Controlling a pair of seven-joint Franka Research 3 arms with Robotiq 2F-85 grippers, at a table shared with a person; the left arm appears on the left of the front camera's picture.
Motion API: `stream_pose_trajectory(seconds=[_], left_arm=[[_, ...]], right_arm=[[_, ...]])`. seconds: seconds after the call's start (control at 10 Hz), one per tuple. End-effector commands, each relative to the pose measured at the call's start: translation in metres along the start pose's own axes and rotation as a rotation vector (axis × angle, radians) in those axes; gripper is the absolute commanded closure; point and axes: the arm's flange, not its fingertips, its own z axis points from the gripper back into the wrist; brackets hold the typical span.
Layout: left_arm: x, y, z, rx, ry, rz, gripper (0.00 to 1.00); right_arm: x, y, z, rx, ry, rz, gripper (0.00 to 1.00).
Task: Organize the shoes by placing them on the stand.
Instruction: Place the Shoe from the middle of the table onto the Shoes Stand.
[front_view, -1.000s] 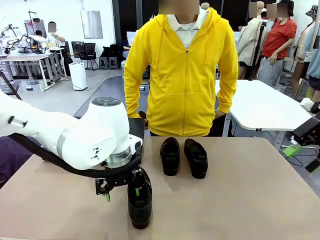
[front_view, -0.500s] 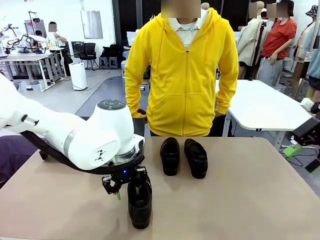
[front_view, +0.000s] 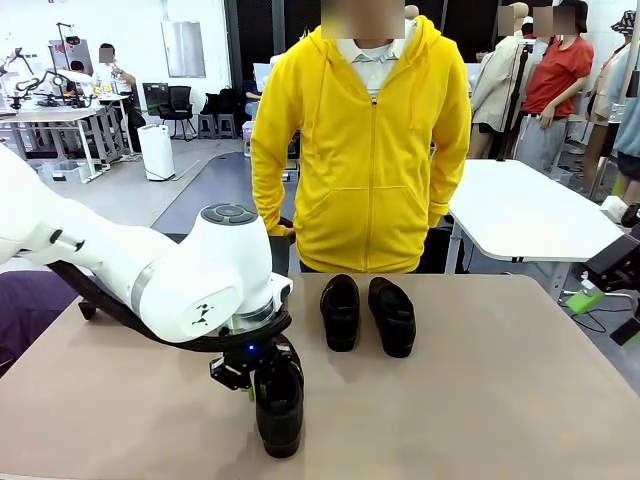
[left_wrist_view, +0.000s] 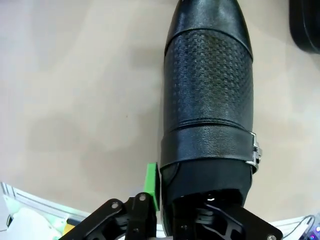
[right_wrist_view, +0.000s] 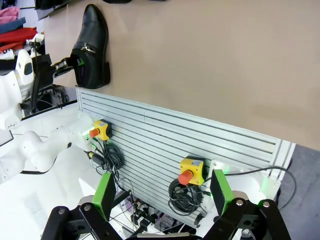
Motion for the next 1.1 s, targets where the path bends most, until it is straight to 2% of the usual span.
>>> stream_pose_trajectory(seconds=[0.0, 0.2, 0.4, 0.6, 0.7, 0.8, 0.9, 1.0], left_arm=[[0.002, -0.003, 0.005, 0.009, -0.02, 0.003, 1.0], [-0.003, 0.002, 0.032, -0.027, 0.002, -0.119, 1.0], [-0.013, 0.018, 0.077, 0.002, 0.044, -0.284, 1.0], [-0.022, 0.041, 0.131, -0.004, 0.002, -0.408, 1.0], [-0.018, 0.05, 0.15, -0.047, -0.026, -0.427, 1.0], [-0.007, 0.058, 0.16, -0.116, -0.071, -0.372, 1.0], [0.002, 0.067, 0.159, -0.248, -0.163, -0.339, 1.0], [0.01, 0.071, 0.153, -0.279, -0.283, -0.299, 1.0]], right_arm=[[0.0, 0.001, 0.005, 0.0, 0.006, -0.001, 0.0], [0.0, 0.001, 0.005, 0.0, 0.006, -0.001, 0.0], [0.0, 0.001, 0.005, 0.0, 0.006, -0.001, 0.0], [0.0, 0.001, 0.005, 0.0, 0.006, -0.001, 0.0], [0.0, 0.001, 0.005, 0.0, 0.006, -0.001, 0.0], [0.0, 0.001, 0.005, 0.0, 0.006, -0.001, 0.0], [0.0, 0.001, 0.005, 0.0, 0.006, -0.001, 0.0], [0.0, 0.001, 0.005, 0.0, 0.006, -0.001, 0.0]])
